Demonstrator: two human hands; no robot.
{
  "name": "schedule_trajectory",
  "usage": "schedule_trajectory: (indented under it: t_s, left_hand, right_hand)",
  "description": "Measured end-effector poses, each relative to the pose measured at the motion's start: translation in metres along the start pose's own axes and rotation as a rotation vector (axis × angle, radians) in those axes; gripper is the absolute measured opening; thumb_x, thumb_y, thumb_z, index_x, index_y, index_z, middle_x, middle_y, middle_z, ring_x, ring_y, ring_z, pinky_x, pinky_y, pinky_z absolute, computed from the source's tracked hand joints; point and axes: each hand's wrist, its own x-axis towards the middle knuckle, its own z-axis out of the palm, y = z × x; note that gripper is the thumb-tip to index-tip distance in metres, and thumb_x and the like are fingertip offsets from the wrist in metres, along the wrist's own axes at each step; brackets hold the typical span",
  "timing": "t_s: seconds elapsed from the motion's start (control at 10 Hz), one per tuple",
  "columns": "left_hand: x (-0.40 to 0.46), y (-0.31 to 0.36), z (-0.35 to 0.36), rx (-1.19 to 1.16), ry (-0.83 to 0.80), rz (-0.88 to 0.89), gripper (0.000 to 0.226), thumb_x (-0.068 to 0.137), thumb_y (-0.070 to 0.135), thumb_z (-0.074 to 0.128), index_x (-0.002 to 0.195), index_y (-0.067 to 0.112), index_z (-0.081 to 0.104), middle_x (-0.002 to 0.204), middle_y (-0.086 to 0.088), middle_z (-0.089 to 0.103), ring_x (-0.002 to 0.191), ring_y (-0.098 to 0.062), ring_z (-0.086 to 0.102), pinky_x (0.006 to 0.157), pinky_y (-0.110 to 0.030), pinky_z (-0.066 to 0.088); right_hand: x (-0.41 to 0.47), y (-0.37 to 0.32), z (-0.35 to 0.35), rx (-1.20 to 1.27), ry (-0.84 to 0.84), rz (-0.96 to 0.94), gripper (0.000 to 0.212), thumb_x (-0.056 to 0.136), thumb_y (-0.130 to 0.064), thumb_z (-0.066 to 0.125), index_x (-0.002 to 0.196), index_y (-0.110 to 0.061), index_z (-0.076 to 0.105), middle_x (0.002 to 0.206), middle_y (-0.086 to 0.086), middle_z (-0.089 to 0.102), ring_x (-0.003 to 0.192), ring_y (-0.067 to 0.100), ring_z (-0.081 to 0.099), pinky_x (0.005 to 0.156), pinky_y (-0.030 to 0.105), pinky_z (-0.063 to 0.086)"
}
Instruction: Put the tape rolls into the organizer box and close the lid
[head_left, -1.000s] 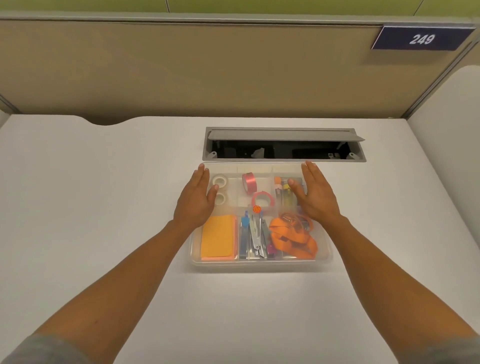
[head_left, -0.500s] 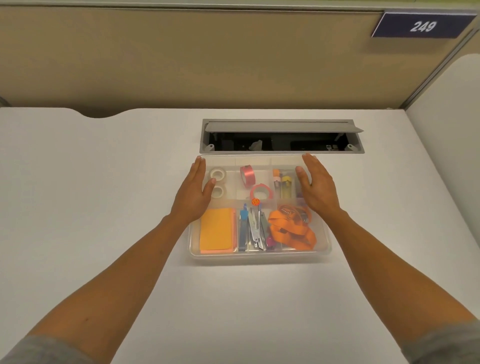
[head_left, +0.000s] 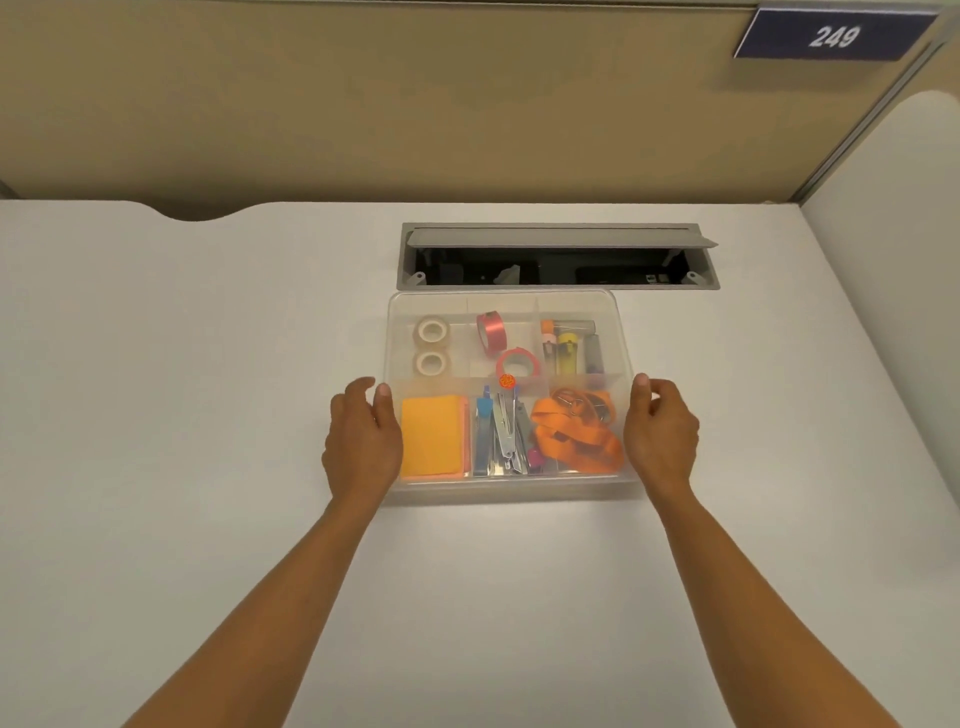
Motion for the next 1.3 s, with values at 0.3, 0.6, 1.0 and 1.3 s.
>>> schedule_trajectory:
  t_s: [0.3, 0.6, 1.0, 1.3]
  left_hand:
    - [-0.012, -0.004, 0.010, -0.158, -0.008, -0.020, 0.036, 0.101, 0.041, 0.026, 0.107, 0.018, 0.054, 0.081, 0.001, 0.059, 0.073, -0.022, 0.056, 0.065, -0.033, 0.040]
    - [-0.010, -0.007, 0.011, -0.378, -0.072, -0.139, 0.034, 0.100, 0.044, 0.031, 0.114, 0.025, 0.055, 0.088, 0.006, 0.060, 0.066, -0.010, 0.052, 0.060, -0.026, 0.041]
    - [-0.011, -0.003, 0.002, -0.276, -0.115, -0.119, 0.041, 0.100, 0.045, 0.029, 0.132, 0.028, 0.048, 0.120, -0.007, 0.062, 0.107, -0.029, 0.056, 0.092, -0.043, 0.045]
    - [-0.007, -0.001, -0.024, -0.093, -0.110, -0.087, 0.054, 0.094, 0.057, 0.033, 0.126, 0.018, 0.052, 0.118, -0.012, 0.062, 0.106, -0.032, 0.059, 0.088, -0.043, 0.046]
  right_hand:
    - [0.000, 0.002, 0.002, 0.101, -0.073, -0.006, 0.053, 0.100, -0.043, 0.031, 0.083, -0.006, 0.065, 0.073, 0.007, 0.062, 0.075, 0.028, 0.057, 0.069, 0.039, 0.044]
    - [0.004, 0.004, 0.004, 0.163, -0.096, 0.025, 0.047, 0.097, -0.046, 0.036, 0.084, -0.013, 0.067, 0.071, -0.002, 0.062, 0.071, 0.020, 0.057, 0.066, 0.033, 0.042]
    - [0.004, 0.000, 0.001, 0.147, -0.103, 0.022, 0.048, 0.098, -0.044, 0.034, 0.085, -0.014, 0.069, 0.074, 0.006, 0.064, 0.074, 0.026, 0.057, 0.067, 0.033, 0.039]
    - [-0.006, -0.019, -0.015, -0.141, 0.057, -0.102, 0.044, 0.098, -0.043, 0.037, 0.119, -0.009, 0.055, 0.116, 0.017, 0.061, 0.107, 0.037, 0.054, 0.085, 0.045, 0.043]
